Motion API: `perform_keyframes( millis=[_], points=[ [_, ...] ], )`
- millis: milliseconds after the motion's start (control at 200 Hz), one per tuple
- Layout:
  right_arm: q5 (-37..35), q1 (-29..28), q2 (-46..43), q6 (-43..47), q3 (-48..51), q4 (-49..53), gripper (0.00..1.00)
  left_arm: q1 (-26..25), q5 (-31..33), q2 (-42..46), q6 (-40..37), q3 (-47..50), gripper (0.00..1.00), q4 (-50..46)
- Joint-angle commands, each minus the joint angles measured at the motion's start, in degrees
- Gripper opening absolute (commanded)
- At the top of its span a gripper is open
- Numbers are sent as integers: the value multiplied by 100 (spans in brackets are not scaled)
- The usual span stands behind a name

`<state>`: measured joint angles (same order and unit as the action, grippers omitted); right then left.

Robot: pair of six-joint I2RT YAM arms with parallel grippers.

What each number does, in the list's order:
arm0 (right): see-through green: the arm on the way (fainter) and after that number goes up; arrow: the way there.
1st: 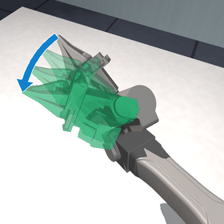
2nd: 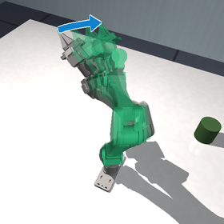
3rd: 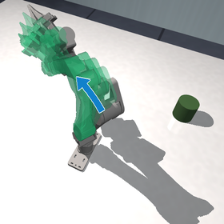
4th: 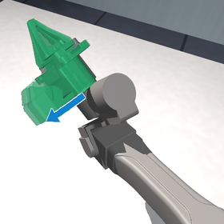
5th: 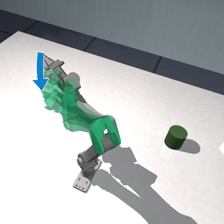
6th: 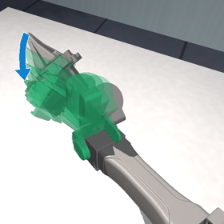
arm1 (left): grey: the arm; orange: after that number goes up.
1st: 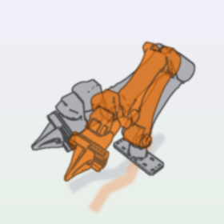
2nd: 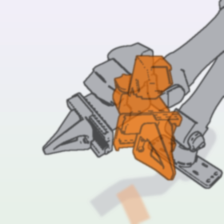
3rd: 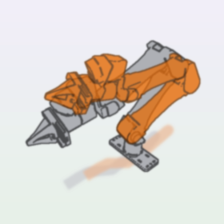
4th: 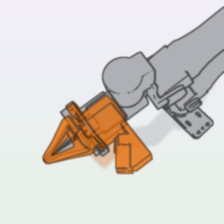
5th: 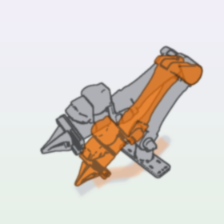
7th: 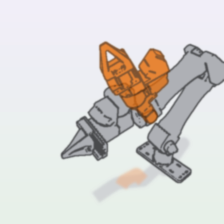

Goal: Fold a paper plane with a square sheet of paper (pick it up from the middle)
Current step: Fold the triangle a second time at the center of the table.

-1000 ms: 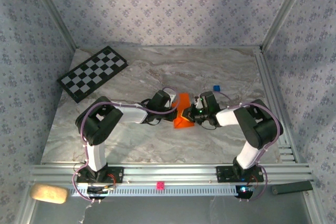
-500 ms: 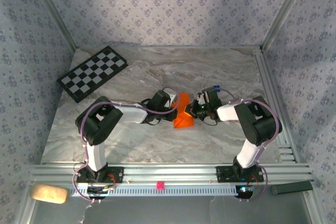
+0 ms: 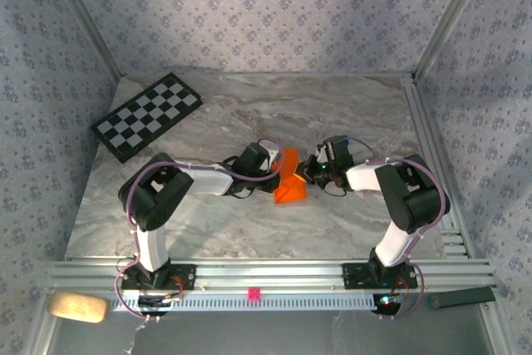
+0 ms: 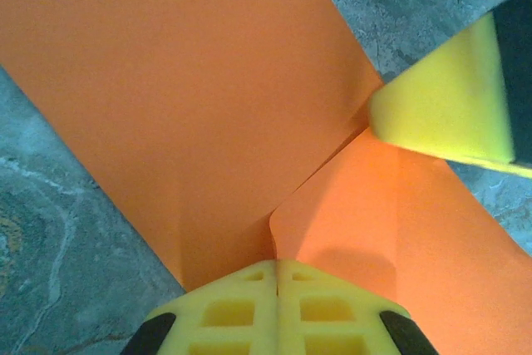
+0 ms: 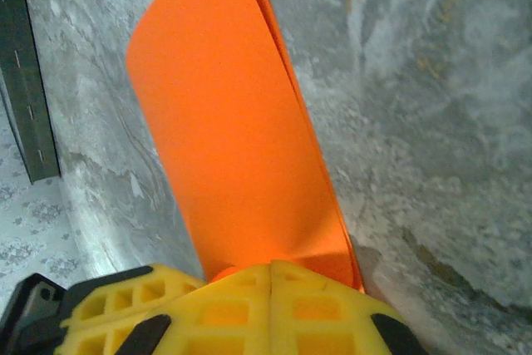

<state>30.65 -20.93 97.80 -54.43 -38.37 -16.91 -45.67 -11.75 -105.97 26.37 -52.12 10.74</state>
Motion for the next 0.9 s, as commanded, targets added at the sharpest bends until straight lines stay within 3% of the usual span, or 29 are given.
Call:
perform_keyframes(
  millis=[0,145,260,490,740,895],
  points=[
    [-155,44,99,189,-181,494,0,56,32,85,-115,52,1,-380],
    [-557,78,354,39,-146,833,0,58,34,96,-149,45,1,-398],
    [-547,192,337,-313,138,98,0,66,38,78,-159,46,1,-402],
    [-1185,202,-397,-170,65,282,0,83,20,68,-201,10,1,-433],
    [-115,34,-437,254,-224,448,5,92,-10,77,-242,1,1,-452],
    [146,-204,-201,158,-259,386,4,93,-3,98,-255,17,1,-442]
  ],
)
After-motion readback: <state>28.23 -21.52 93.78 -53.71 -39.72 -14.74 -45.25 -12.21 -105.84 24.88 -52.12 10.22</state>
